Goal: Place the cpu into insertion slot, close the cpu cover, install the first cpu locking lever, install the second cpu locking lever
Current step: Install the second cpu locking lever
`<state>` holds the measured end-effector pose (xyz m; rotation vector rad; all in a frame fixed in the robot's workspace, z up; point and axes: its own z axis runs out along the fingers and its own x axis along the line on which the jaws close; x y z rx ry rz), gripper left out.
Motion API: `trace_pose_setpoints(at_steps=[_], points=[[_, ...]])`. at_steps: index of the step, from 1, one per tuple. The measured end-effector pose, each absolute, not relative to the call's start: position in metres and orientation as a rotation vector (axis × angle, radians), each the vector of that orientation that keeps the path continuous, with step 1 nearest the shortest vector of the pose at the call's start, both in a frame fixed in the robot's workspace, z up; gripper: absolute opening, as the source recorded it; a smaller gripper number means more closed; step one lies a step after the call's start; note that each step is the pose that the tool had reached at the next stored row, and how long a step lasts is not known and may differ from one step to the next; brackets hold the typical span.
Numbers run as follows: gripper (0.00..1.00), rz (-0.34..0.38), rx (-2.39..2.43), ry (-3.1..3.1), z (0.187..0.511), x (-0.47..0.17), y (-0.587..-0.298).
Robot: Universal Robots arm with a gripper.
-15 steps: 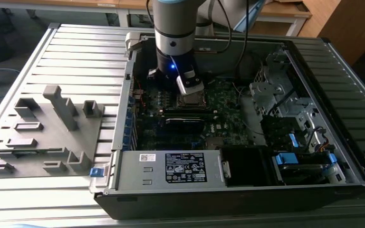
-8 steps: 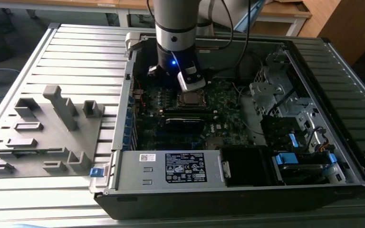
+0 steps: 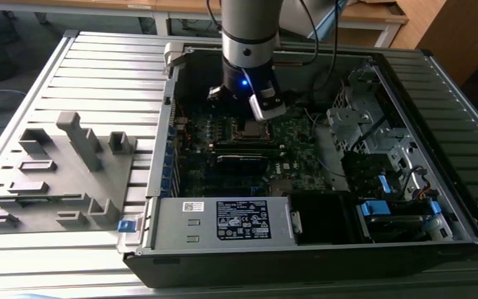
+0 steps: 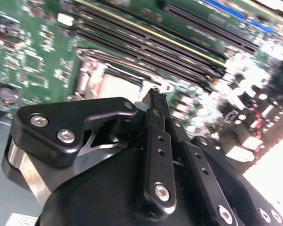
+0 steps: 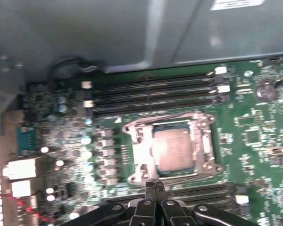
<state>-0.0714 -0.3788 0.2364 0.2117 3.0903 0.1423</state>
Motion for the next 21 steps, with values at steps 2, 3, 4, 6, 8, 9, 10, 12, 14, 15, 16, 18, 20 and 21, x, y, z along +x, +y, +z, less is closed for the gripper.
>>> trace_pose_setpoints(at_steps=[2,3,4,6,8,9,10,12,14,15,16,18,20,21], points=[[0.11,0.142,0.211,3.090,0.236,-0.064,-0.379],[0.11,0.142,0.212,3.090,0.236,-0.060,-0.379],[0.11,0.142,0.212,3.090,0.236,-0.057,-0.379],[0.11,0.142,0.211,3.091,0.236,-0.052,-0.379],[0.11,0.142,0.211,3.091,0.236,-0.049,-0.378],[0.11,0.142,0.212,3.090,0.236,-0.048,-0.378],[0.11,0.142,0.212,3.090,0.236,-0.047,-0.377],[0.11,0.142,0.212,3.090,0.236,-0.046,-0.374],[0.11,0.142,0.212,3.090,0.235,-0.046,-0.370],[0.11,0.142,0.212,3.090,0.235,-0.046,-0.368],[0.11,0.142,0.212,3.090,0.235,-0.046,-0.366],[0.11,0.142,0.212,3.090,0.235,-0.046,-0.362],[0.11,0.142,0.212,3.090,0.234,-0.046,-0.358],[0.11,0.142,0.212,3.090,0.234,-0.046,-0.356]])
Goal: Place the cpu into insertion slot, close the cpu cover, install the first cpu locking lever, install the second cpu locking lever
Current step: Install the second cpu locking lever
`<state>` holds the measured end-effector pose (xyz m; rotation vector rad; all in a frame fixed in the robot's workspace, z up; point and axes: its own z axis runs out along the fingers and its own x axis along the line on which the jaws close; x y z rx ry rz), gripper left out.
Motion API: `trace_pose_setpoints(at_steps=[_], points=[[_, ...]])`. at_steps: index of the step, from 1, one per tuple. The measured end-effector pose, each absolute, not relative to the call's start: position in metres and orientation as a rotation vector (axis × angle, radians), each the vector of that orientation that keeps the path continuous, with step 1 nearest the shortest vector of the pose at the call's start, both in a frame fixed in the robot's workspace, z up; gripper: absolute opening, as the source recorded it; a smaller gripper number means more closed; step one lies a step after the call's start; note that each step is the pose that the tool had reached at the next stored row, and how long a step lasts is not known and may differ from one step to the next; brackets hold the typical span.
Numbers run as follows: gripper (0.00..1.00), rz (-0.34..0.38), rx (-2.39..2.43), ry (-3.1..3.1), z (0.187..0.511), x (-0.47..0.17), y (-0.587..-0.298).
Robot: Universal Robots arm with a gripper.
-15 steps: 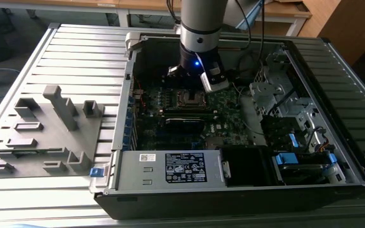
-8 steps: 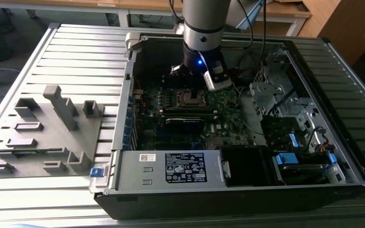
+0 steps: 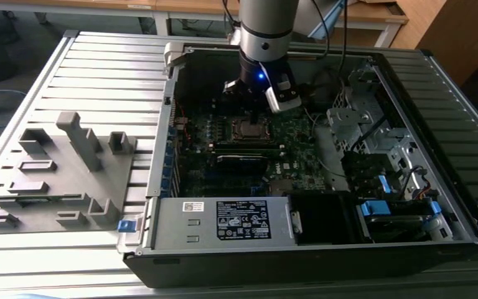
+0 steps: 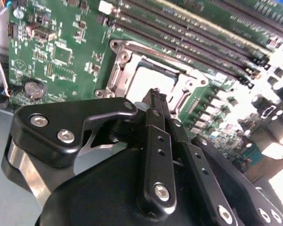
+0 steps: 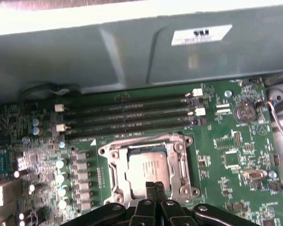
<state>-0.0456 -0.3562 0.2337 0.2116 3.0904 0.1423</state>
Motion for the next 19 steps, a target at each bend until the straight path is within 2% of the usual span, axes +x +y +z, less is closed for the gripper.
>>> trace_pose_setpoints(at_steps=[19], points=[[0.11,0.132,0.211,3.090,0.2325,-0.0456,-0.3498]])
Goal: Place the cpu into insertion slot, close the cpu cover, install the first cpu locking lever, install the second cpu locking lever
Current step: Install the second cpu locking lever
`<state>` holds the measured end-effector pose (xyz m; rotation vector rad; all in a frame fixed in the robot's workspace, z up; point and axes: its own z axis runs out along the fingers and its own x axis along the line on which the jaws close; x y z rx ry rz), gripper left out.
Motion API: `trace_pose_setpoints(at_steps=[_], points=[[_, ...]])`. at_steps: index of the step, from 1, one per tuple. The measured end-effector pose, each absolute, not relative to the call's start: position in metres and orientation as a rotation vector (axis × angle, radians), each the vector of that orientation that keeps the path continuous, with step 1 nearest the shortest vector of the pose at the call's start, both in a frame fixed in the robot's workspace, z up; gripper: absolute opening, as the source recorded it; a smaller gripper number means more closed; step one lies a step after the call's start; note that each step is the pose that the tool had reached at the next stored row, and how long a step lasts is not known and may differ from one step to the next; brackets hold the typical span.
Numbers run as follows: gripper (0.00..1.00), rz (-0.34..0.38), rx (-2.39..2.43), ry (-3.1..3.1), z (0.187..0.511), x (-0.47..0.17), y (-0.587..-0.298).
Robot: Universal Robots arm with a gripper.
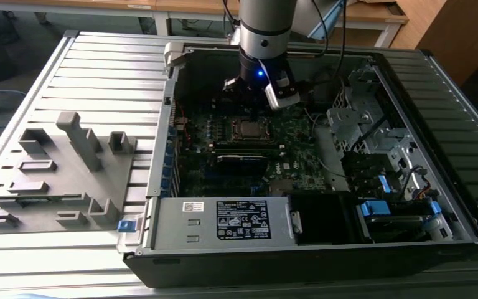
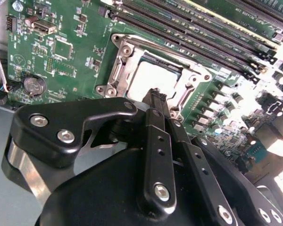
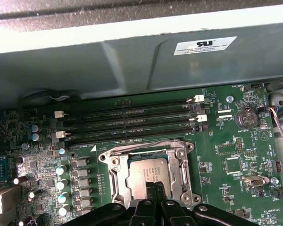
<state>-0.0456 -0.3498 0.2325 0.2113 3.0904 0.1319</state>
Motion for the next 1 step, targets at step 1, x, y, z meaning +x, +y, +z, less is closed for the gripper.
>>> trace_pose_setpoints(at_steps=[1], points=[[0.11,0.132,0.211,3.090,0.2325,-0.0456,-0.3498]])
